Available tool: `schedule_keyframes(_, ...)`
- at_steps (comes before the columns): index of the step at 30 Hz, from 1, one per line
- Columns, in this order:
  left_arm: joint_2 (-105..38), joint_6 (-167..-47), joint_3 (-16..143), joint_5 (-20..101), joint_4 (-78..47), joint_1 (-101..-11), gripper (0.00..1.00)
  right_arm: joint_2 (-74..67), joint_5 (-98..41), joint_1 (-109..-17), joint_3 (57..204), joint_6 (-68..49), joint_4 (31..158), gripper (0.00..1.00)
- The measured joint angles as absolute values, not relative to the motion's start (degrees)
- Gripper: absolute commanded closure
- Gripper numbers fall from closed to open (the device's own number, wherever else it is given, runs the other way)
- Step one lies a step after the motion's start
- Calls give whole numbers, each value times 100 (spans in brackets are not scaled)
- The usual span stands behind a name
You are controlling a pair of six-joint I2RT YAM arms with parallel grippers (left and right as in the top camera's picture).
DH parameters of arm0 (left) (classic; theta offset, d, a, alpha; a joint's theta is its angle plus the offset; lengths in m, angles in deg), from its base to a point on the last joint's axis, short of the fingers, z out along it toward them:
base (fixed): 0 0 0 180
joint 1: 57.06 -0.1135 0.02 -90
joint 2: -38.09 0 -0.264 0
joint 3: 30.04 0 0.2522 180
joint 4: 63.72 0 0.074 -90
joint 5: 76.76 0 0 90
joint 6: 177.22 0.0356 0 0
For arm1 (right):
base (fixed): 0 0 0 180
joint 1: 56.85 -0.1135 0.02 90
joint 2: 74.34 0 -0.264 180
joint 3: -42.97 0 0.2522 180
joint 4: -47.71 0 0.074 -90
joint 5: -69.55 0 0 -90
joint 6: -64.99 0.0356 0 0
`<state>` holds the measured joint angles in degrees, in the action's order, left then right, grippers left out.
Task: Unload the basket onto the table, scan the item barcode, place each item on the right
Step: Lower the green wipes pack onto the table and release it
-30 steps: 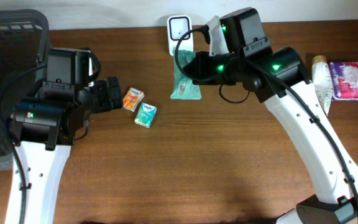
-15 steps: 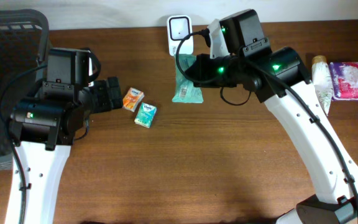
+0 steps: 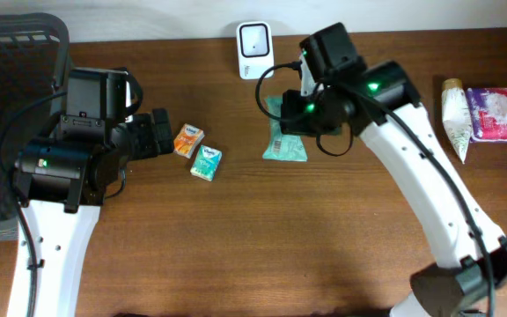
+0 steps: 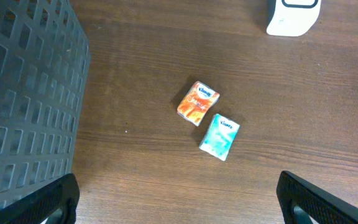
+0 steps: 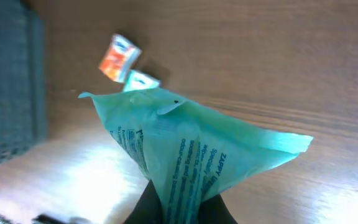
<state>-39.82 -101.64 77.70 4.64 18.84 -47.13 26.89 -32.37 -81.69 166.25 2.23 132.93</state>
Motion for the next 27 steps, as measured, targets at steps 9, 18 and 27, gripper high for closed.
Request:
schedule_keyframes(9,-3982,-10164,7770,464,1884,-4713,1,3895,-1797,-8169,16607,870,14283,96)
schedule_keyframes(18,-3982,-10164,7770,464,1884,-4713,1,4295,328,-8169,16238,1384,14904,96)
schedule_keyframes(27,-3980,-10164,7770,464,1886,-4713,1,4805,594,-8169,15029,1369,13678,65)
